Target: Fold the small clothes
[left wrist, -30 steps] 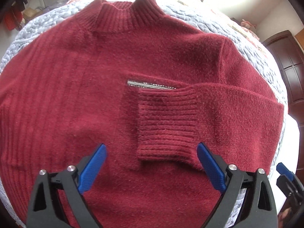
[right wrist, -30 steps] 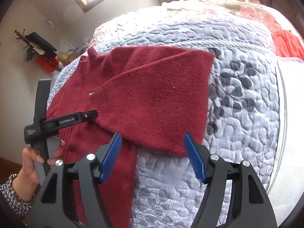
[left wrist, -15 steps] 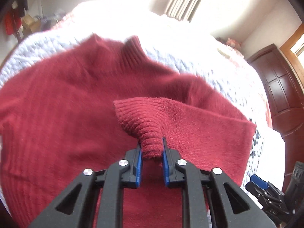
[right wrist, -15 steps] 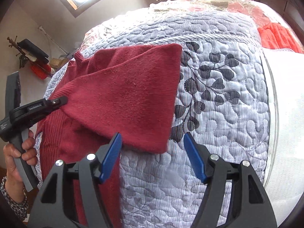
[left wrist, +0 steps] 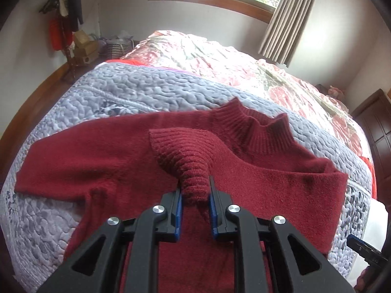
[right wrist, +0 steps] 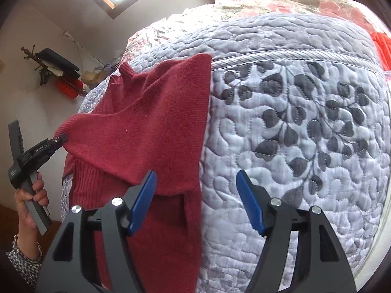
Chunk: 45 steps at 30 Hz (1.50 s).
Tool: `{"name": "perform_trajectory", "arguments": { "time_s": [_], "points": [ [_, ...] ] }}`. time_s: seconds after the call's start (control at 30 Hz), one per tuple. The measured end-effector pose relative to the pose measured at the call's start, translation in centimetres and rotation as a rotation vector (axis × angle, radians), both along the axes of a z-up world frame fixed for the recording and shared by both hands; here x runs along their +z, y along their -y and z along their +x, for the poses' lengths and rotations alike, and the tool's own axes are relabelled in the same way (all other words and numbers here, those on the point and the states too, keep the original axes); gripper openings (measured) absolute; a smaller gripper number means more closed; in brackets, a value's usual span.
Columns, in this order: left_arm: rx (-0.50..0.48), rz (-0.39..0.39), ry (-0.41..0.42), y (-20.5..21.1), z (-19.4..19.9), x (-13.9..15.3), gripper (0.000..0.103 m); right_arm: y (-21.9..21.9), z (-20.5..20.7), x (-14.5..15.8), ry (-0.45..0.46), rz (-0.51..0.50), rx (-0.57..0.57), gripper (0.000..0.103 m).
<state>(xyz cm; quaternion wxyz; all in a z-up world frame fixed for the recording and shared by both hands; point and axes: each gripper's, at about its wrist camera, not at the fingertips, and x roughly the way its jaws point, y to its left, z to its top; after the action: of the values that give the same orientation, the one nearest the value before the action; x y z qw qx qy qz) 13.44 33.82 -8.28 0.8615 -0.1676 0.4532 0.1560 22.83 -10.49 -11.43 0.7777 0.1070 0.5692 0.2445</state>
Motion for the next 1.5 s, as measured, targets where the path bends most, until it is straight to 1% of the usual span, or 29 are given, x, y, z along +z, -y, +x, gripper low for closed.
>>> {"name": "perform_trajectory", "arguments": {
  "time_s": [0.07, 0.13, 0.17, 0.2, 0.23, 0.27, 0.3, 0.33, 0.37, 0.4, 0.43, 0.53, 0.6, 0.63, 0.7, 0.77, 0.8, 0.83, 0.9, 0.97, 1.03, 1.13, 1.23, 1.3, 1.4, 1.5],
  "points": [
    [0.010, 0.002, -0.018, -1.1, -0.1, -0.9, 0.017, -1.4, 0.6, -0.6, -0.024, 0.017, 0.019, 0.068],
    [0.005, -0.009, -0.044, -1.6, -0.1, -2.1, 0.018, -2.8, 1.1, -1.4, -0.051, 0.013, 0.024, 0.068],
    [0.000, -0.017, -0.057, -1.6, -0.1, -2.7, 0.018, -3.6, 1.3, -1.9, -0.063, 0.008, 0.034, 0.068],
    [-0.001, -0.021, -0.068, -1.7, 0.0, -3.4, 0.018, -4.2, 1.5, -2.4, -0.072, -0.022, 0.032, 0.068],
    [-0.004, -0.020, -0.079, -1.7, 0.0, -3.9, 0.019, -4.6, 1.7, -2.9, -0.078, -0.057, 0.027, 0.062],
    [-0.004, -0.021, -0.091, -1.7, 0.0, -4.5, 0.019, -5.0, 1.8, -3.4, -0.082, -0.094, 0.027, 0.053],
    [-0.008, -0.031, -0.098, -1.7, 0.0, -5.0, 0.020, -5.2, 1.9, -3.8, -0.090, -0.125, 0.026, 0.034],
    [-0.013, -0.036, -0.105, -1.7, 0.0, -5.4, 0.020, -5.3, 2.0, -4.0, -0.092, -0.136, 0.025, 0.023],
    [-0.014, -0.034, -0.110, -1.7, -0.1, -5.6, 0.021, -5.2, 1.9, -3.9, -0.087, -0.134, 0.025, 0.020],
    [-0.015, -0.028, -0.110, -1.7, -0.2, -5.8, 0.025, -4.9, 1.9, -3.7, -0.084, -0.132, 0.023, 0.016],
    [-0.013, -0.017, -0.109, -1.8, -0.3, -5.8, 0.031, -4.6, 1.8, -3.4, -0.081, -0.130, 0.019, 0.015],
    [0.000, 0.020, -0.117, -2.3, -0.6, -6.2, 0.043, -3.6, 1.5, -2.9, -0.081, -0.133, -0.004, 0.015],
    [-0.004, 0.040, -0.159, -2.9, -0.4, -7.4, 0.046, -3.4, 1.4, -3.6, -0.094, -0.154, -0.005, 0.016],
    [0.002, 0.049, -0.189, -3.3, -0.3, -8.1, 0.045, -3.8, 1.5, -4.0, -0.102, -0.166, -0.004, 0.018],
    [0.022, 0.040, -0.205, -4.3, -0.8, -8.7, 0.046, -4.1, 1.6, -4.1, -0.104, -0.176, -0.003, 0.019],
    [0.048, 0.022, -0.190, -5.5, -1.7, -8.0, 0.046, -4.3, 1.5, -3.3, -0.096, -0.190, 0.003, 0.025],
    [0.066, 0.029, -0.177, -5.9, -2.2, -7.4, 0.045, -4.6, 1.4, -2.6, -0.080, -0.204, 0.002, 0.035],
    [0.077, 0.031, -0.158, -6.2, -2.5, -6.6, 0.045, -4.9, 1.2, -1.8, -0.052, -0.224, 0.006, 0.038],
    [0.069, 0.016, -0.122, -6.3, -2.3, -5.3, 0.045, -5.6, 0.9, -0.3, 0.010, -0.253, 0.024, 0.038],
    [0.046, -0.001, -0.097, -5.7, -1.4, -4.6, 0.046, -6.7, 0.9, 0.7, 0.026, -0.221, 0.048, 0.038],
    [0.013, -0.020, -0.098, -4.8, -0.3, -4.8, 0.049, -8.1, 1.0, 0.9, 0.023, -0.190, 0.069, 0.038],
    [-0.026, -0.012, -0.138, -3.6, 1.3, -6.5, 0.049, -9.5, 1.3, -0.4, 0.004, -0.208, 0.065, 0.039],
    [-0.040, -0.016, -0.202, -3.3, 2.5, -8.9, 0.049, -9.8, 1.9, -2.9, -0.059, -0.209, 0.028, 0.039],
    [-0.051, -0.005, -0.219, -3.2, 2.7, -10.2, 0.050, -9.7, 2.2, -4.1, -0.075, -0.199, 0.006, 0.039],
    [-0.079, 0.028, -0.219, -2.8, 3.0, -10.6, 0.052, -10.4, 2.1, -4.7, -0.083, -0.207, -0.015, 0.039],
    [-0.090, 0.001, -0.222, -3.1, 3.1, -10.3, 0.052, -12.9, 2.1, -4.1, -0.080, -0.263, -0.009, 0.043]
  ]
}}
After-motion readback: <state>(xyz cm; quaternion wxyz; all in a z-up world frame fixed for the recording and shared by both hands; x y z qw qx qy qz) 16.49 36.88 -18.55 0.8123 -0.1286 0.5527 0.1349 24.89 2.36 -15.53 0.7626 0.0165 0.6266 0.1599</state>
